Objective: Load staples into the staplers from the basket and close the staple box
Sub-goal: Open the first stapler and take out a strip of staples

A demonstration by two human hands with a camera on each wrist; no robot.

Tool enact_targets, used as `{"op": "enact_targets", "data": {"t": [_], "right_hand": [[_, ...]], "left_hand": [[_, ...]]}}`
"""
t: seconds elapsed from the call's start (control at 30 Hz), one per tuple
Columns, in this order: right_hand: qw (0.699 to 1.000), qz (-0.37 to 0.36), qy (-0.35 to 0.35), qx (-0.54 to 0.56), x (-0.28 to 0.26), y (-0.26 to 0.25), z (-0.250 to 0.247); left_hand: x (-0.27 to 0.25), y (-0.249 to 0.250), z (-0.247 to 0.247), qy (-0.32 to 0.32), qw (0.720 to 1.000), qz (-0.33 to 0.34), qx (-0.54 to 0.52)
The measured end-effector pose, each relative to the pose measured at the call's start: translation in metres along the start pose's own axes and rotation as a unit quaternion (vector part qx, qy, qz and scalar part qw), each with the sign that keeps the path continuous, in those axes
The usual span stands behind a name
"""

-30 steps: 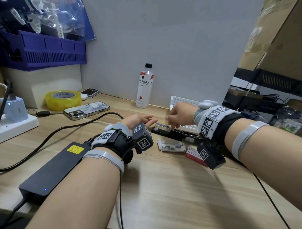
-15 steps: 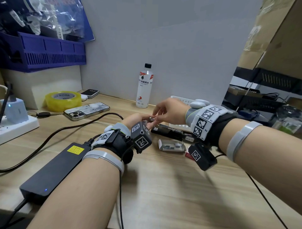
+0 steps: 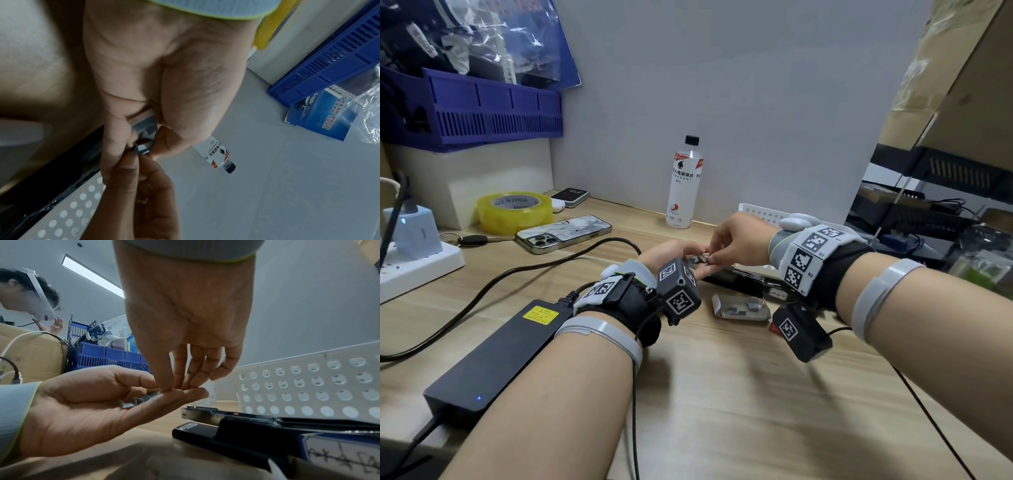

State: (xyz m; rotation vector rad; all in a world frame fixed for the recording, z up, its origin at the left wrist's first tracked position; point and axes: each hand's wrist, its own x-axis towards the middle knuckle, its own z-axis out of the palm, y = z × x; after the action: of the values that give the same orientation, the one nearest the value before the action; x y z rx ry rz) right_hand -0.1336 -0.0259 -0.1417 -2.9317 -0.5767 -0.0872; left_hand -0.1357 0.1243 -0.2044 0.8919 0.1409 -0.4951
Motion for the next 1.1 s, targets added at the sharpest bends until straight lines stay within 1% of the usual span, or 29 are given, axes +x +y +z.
{"op": "enact_targets", "data": {"t": [0.03,0.07,0.17,0.27,0.4,0.47,0.53,0.57,0.6,0.67,0.73,0.77,0.93,1.03,1.1], "right_hand": [[1.000,-0.003,0.003,-0.001,-0.001,0.000,0.000],[1.000,-0.005,0.007,-0.002,-0.001,0.000,0.000],[1.000,0.004,0.015,-0.007,-0.002,0.000,-0.001],[0.999,0.030,0.015,0.011,-0.001,0.000,-0.003],[0.999,0.035,0.020,-0.009,-0.002,-0.001,-0.003],[0.999,0.033,0.040,-0.009,-0.003,-0.002,-0.001],[0.998,0.024,0.054,0.018,-0.003,-0.001,-0.002],[0.998,0.015,0.052,0.033,-0.003,-0.001,-0.003],[0.998,0.003,0.044,0.040,-0.004,-0.001,-0.003],[0.999,-0.018,0.030,0.035,-0.004,-0.001,-0.002],[0.999,-0.024,0.034,0.035,-0.004,-0.002,0.001],[0.998,-0.026,0.043,0.035,-0.004,-0.002,0.002],[0.995,-0.054,0.079,0.040,-0.005,-0.005,0.003],[0.994,-0.065,0.080,0.039,-0.005,-0.004,0.003],[0.994,-0.056,0.076,0.051,-0.004,-0.002,0.003]], "left_hand": [[0.001,0.002,0.000,-0.024,0.999,-0.007,-0.022],[0.002,0.001,-0.002,-0.015,0.999,-0.006,-0.033],[0.007,0.003,-0.007,-0.059,0.998,-0.013,-0.034],[0.007,0.003,-0.008,-0.075,0.996,-0.026,-0.030],[0.002,0.005,-0.007,-0.079,0.996,-0.033,0.005],[0.001,0.006,-0.009,-0.085,0.996,-0.041,-0.008],[0.003,0.006,-0.011,-0.059,0.997,-0.033,-0.041],[0.003,0.005,-0.011,-0.049,0.998,-0.023,-0.041],[0.004,0.005,-0.010,-0.043,0.999,-0.013,-0.030],[0.002,0.005,-0.005,-0.053,0.999,-0.010,0.003],[-0.002,0.004,-0.001,-0.053,0.997,0.010,0.055],[-0.003,0.003,-0.001,-0.054,0.997,0.015,0.062],[-0.002,0.003,-0.004,-0.043,0.999,-0.006,-0.024],[-0.004,0.003,-0.002,-0.049,0.998,-0.020,-0.039],[-0.006,0.003,-0.001,-0.055,0.998,-0.021,-0.034]]}}
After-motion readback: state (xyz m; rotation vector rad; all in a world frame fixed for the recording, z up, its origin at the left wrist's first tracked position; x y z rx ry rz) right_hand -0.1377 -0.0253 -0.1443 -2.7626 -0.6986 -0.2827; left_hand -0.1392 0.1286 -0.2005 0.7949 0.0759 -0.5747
